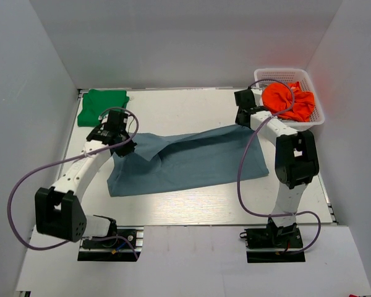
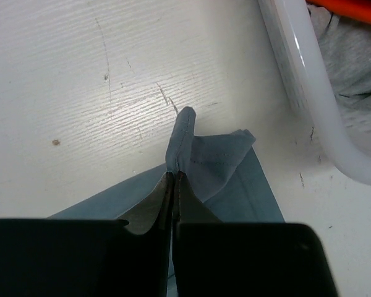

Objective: Fold and stack the t-shirts
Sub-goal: Fold the other side of the tshirt into a rectangle

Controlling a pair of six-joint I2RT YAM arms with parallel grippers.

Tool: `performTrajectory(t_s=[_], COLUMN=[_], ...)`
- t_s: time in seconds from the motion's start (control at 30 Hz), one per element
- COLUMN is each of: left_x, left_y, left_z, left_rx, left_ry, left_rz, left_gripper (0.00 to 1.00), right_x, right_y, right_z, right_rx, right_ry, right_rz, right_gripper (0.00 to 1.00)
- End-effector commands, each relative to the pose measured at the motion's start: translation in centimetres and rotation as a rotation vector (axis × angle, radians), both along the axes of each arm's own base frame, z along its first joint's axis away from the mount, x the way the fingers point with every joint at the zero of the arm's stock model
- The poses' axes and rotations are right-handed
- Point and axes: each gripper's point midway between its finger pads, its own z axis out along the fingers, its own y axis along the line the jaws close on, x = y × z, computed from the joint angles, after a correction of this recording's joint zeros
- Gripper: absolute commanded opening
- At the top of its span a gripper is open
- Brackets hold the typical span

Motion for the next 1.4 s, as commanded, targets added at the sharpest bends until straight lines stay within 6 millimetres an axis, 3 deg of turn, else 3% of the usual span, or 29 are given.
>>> performTrajectory(t_s=[0.0,0.2,0.23,0.27,0.33,0.4,0.43,0.47,0.5,0.6,0.67,0.77,0.8,0.87,0.97,1.03,1.07,1.1,1.13,1.17,1.23,1.3,1.33,1.37], left_x=[-3.5,-7.2,-7.7,-8.4,-9.5,-10.9,-10.9,-11.3,-11.1,-10.1,-8.8,-6.3,-5.6,-3.9,-1.0,0.8,1.3,2.2,2.6,2.7,3.6,5.2,5.6,7.1], left_y=[-1.2,-3.1,-2.9,-3.3,-4.2,-5.2,-5.8,-6.0,-5.6,-4.7,-5.0,-5.8,-6.0,-6.7,-7.2,-7.3,-6.7,-6.5,-6.0,-6.1,-5.7,-5.8,-5.9,-6.4], left_z=[-0.4,-2.4,-2.7,-3.3,-3.5,-3.7,-3.4,-3.5,-3.4,-2.6,-2.4,-1.6,-2.4,-1.8,-1.8,-1.9,-3.2,-3.2,-3.8,-5.5,-6.9,-8.0,-10.3,-10.0], left_rx=[-0.071,-0.123,-0.119,-0.122,-0.151,-0.2,-0.212,-0.212,-0.195,-0.132,-0.123,-0.116,-0.108,-0.1,-0.086,-0.087,-0.065,-0.044,-0.017,-0.01,0.007,0.009,0.024,0.022], left_ry=[0.046,0.128,0.14,0.163,0.182,0.195,0.169,0.169,0.154,0.111,0.086,0.034,0.062,0.041,0.028,-0.002,0.029,0.024,0.033,0.078,0.103,0.109,0.165,0.158], left_rz=[0.0,-0.069,-0.068,-0.096,-0.157,-0.226,-0.267,-0.278,-0.268,-0.237,-0.244,-0.261,-0.26,-0.281,-0.275,-0.271,-0.236,-0.21,-0.183,-0.173,-0.139,-0.128,-0.127,-0.127], left_gripper=[0.0,0.03,0.11,0.26,0.35,0.59,0.68,0.95,1.0,1.0,1.0,1.0,1.0,1.0,1.0,1.0,1.0,1.0,1.0,1.0,1.0,1.0,1.0,1.0], right_x=[0.0,-1.6,-1.7,-2.1,-2.9,-4.3,-4.9,-5.3,-5.9,-7.3,-8.4,-10.0,-10.4,-10.6,-9.9,-8.7,-8.0,-7.6,-7.3,-7.3,-7.1,-7.6,-8.2,-8.5], right_y=[-0.1,0.0,-0.2,-0.4,-1.0,-1.3,-1.5,-1.6,-1.8,-2.5,-3.5,-5.0,-5.7,-6.1,-5.2,-3.5,-2.8,-0.8,0.0,1.4,3.0,3.7,3.9,4.0], right_z=[2.9,1.6,1.4,1.2,0.8,0.2,-0.4,-0.2,-0.6,-1.0,-0.2,0.2,0.1,0.9,1.9,2.2,2.3,1.2,0.9,0.3,-1.9,-4.2,-5.0,-5.7], right_rx=[0.014,0.02,0.021,0.013,0.012,-0.001,0.002,0.011,0.013,0.003,-0.006,-0.035,-0.065,-0.088,-0.072,-0.016,-0.001,0.062,0.088,0.14,0.195,0.216,0.233,0.247], right_ry=[-0.078,-0.042,-0.038,-0.032,-0.015,0.003,0.02,0.022,0.031,0.05,0.041,0.033,0.035,0.026,0.012,-0.01,-0.028,-0.001,0.002,0.022,0.081,0.142,0.173,0.19], right_rz=[0.011,0.04,0.032,0.022,0.006,0.001,0.0,0.003,-0.011,-0.042,-0.102,-0.16,-0.182,-0.178,-0.121,-0.029,-0.001,0.084,0.113,0.161,0.212,0.218,0.222,0.209], right_gripper=[0.0,0.0,0.0,0.0,0.0,0.01,0.06,0.17,0.21,0.22,0.22,0.36,0.36,0.39,0.47,0.68,0.74,0.82,0.88,0.89,0.89,0.89,0.89,0.89])
